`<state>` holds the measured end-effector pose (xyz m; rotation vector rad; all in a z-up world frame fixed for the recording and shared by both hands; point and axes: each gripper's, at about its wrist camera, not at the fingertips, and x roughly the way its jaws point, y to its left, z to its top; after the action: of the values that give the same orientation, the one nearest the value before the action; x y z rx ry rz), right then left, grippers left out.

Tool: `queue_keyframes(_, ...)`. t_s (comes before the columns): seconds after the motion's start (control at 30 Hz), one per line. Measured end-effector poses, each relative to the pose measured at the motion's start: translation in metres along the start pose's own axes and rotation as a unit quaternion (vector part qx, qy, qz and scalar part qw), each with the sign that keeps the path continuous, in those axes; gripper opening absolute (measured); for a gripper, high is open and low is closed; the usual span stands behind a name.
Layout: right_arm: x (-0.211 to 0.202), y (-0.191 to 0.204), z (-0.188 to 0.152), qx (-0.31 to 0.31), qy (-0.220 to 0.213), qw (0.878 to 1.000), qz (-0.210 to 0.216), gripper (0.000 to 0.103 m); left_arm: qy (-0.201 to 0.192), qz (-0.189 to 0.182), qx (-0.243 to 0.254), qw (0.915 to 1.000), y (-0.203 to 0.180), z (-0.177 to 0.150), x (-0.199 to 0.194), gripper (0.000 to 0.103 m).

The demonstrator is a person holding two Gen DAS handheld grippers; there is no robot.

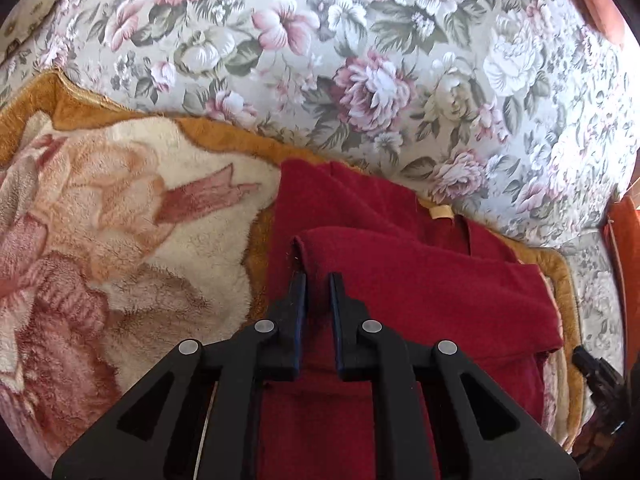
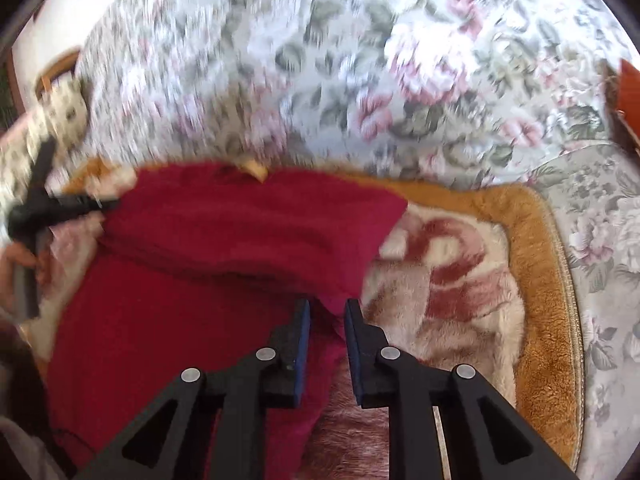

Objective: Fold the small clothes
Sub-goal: 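Release the fold and smooth the sweatshirt with both tools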

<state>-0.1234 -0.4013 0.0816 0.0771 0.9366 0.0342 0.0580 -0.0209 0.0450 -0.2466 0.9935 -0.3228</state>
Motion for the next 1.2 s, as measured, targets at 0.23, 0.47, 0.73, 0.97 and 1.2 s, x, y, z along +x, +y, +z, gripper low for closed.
queue_keyframes(0.23,0.033,0.009,0.026,0.044,-0.003,0.999,0.024,0.016,0.005,0.01,0.0,0.9999,-0.002,-0.004,0.003,0.013)
queue_keyframes(0.47,0.066,0.004,-0.001,0.061,0.057,0.996,0.011,0.016,0.015,0.02,0.005,0.9997,0.0,-0.012,0.003,0.029)
queue_keyframes(0.73,0.028,0.014,0.002,0.085,0.017,0.996,0.024,0.016,0.003,0.033,0.012,0.9994,-0.009,-0.031,-0.022,0.05)
queue_keyframes(0.97,-0.002,0.018,-0.048,0.105,0.042,0.993,0.026,0.019,0.001,0.062,0.049,0.9968,-0.025,-0.071,-0.049,0.057)
queue_keyframes(1.2,-0.008,0.012,-0.086,0.136,0.082,0.987,0.021,0.023,0.016,0.045,0.052,0.9975,-0.033,-0.113,-0.074,0.066)
